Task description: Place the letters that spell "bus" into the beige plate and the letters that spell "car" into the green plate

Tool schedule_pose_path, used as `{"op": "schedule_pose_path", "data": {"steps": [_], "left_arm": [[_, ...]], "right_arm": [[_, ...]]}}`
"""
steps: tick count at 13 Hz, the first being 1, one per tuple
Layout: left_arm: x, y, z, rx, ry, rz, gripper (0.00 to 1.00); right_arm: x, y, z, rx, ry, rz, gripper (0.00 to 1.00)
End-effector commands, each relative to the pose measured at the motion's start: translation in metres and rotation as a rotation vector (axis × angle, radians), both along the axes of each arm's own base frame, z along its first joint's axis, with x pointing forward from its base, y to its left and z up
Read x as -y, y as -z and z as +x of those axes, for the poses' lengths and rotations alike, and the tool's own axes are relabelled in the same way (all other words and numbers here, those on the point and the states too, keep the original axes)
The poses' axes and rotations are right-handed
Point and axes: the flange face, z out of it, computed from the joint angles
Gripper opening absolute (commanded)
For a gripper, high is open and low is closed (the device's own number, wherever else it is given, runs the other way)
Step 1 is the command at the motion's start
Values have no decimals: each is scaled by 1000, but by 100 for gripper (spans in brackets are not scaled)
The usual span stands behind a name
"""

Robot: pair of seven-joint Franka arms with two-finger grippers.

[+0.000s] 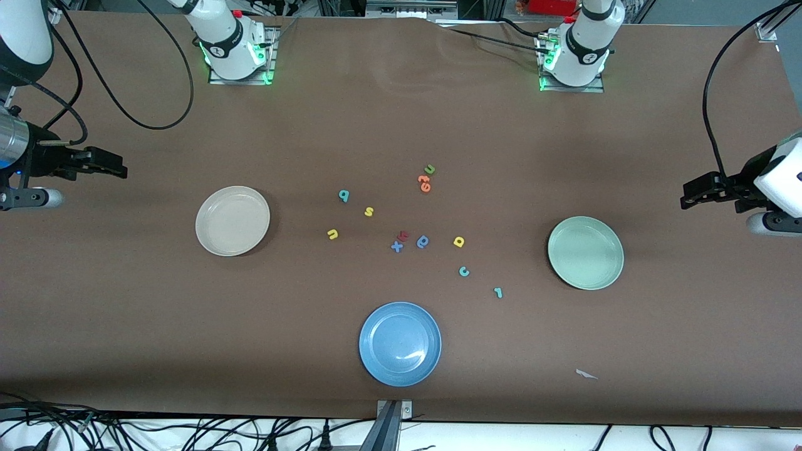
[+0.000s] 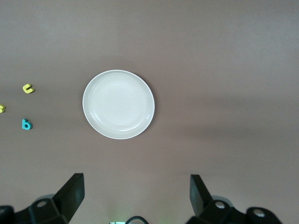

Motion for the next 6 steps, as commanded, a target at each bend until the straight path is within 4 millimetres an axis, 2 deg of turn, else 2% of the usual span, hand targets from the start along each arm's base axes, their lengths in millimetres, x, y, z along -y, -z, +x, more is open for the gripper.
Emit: {"op": "schedule_pose_path", "data": {"steps": [1, 6], "left_arm": [[-2, -2, -1, 0, 20, 22, 100], [-2, -2, -1, 0, 20, 24, 100]], "right_arm": [[-2, -11, -11, -8, 8, -19, 100], [2, -14, -10, -2, 8, -22, 100]]}}
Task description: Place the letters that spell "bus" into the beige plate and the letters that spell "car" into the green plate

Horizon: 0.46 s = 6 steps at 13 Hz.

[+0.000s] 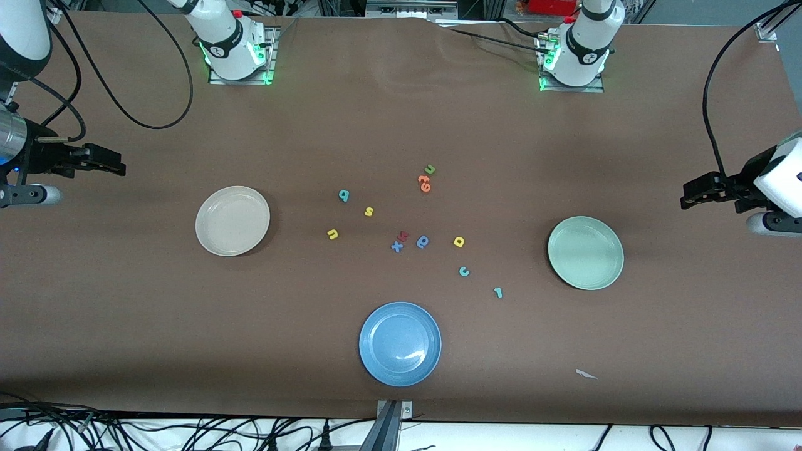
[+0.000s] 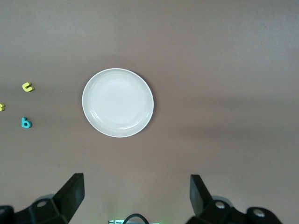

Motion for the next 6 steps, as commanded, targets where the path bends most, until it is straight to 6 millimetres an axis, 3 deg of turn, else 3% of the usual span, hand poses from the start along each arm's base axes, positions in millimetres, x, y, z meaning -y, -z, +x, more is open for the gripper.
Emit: {"op": "schedule_pose_path", "data": {"steps": [1, 2, 6], "left_arm": [[-2, -1, -1, -2, 20, 24, 100], [-2, -3, -1, 1, 20, 24, 100], [-2, -2, -1, 0, 20, 24, 100]], "right_arm": [[2, -6, -7, -7, 3, -13, 100], [2, 2, -8, -24, 2, -15, 100], [2, 1, -9, -21, 1, -16, 100]]}}
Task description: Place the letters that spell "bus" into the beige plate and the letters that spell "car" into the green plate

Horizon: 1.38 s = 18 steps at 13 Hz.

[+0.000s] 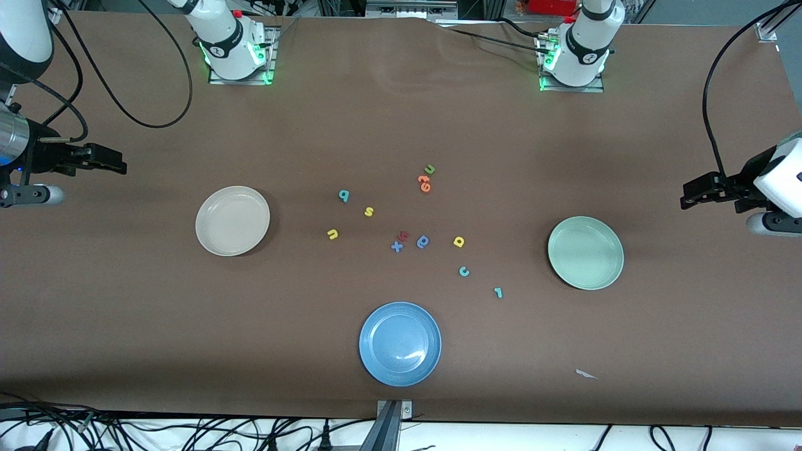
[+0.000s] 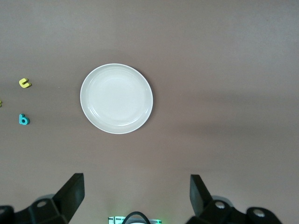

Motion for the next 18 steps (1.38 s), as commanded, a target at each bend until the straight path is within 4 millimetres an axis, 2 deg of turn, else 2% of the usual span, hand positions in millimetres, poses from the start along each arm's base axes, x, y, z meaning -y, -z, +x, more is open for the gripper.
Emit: {"op": "schedule_pose_path", "data": {"steps": [1, 7, 18], "left_arm": [[-2, -2, -1, 0, 20, 24, 100], [-2, -2, -1, -1, 20, 24, 100], [-2, -2, -1, -1, 18, 24, 100]], "right_arm": [[1, -5, -8, -4, -1, -14, 100], [1, -1, -20, 13, -4, -9, 100], [0, -2, -18, 24, -7, -11, 100]]}}
